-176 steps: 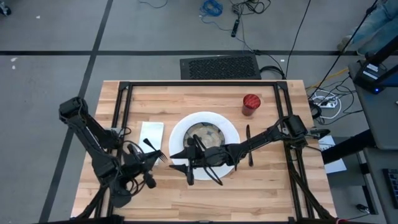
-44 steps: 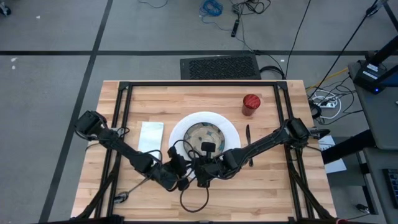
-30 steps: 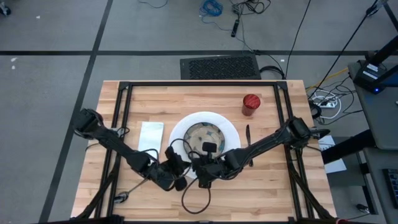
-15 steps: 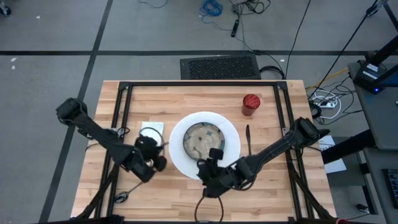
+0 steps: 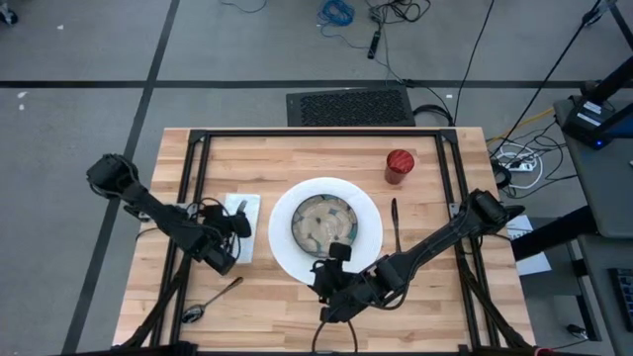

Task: Set table place
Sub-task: Put the black fork on the white napkin

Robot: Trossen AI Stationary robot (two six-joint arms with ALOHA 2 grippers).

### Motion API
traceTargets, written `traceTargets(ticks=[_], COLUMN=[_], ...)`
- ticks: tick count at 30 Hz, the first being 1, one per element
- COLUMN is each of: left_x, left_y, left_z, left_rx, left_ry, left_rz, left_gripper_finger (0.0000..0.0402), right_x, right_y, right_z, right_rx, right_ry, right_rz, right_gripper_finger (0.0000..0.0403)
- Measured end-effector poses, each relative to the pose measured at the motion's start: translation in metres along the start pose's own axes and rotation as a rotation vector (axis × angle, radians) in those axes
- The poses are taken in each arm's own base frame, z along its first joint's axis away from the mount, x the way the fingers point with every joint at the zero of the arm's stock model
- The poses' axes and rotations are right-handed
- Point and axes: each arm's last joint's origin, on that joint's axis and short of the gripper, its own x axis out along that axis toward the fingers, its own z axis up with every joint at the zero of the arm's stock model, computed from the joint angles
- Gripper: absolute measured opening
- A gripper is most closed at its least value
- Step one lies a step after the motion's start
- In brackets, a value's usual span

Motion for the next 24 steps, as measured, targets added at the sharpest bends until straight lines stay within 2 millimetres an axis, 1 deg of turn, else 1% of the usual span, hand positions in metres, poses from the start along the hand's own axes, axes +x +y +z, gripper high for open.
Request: traceTargets(ticks=[3, 12, 15, 18, 24], left_x=[0.007, 0.023, 0.026, 0.028, 0.030], left_y=[0.001, 0.004, 0.005, 0.005, 0.005], left_z=[-0.002, -0.003, -0.002, -0.001, 0.001], left_rx=[-0.040, -0.036, -0.023, 0.037, 0.021], left_ry=[-0.030, -0.069, -0.060, -0.056, -0.063], left_rz=[0.006, 0.104, 0.137, 0.158, 0.173], left_gripper_finger=[0.0000, 0.0000, 0.0000, 0.0000, 0.0000], right_x=[0.000, 0.000, 0.000, 0.000, 0.000], right_y=[0.000, 0.000, 0.000, 0.000, 0.000], right_z=[0.002, 0.002, 0.002, 0.002, 0.002], right_rx=[-0.005, -0.012, -0.011, -0.011, -0.009], right_ry=[-0.024, -0.021, -0.021, -0.021, -0.025], right_rz=[-0.013, -0.016, -0.015, -0.016, -0.014], right_gripper_finger=[0.0156, 0.0155, 0.0155, 0.0155, 0.0155])
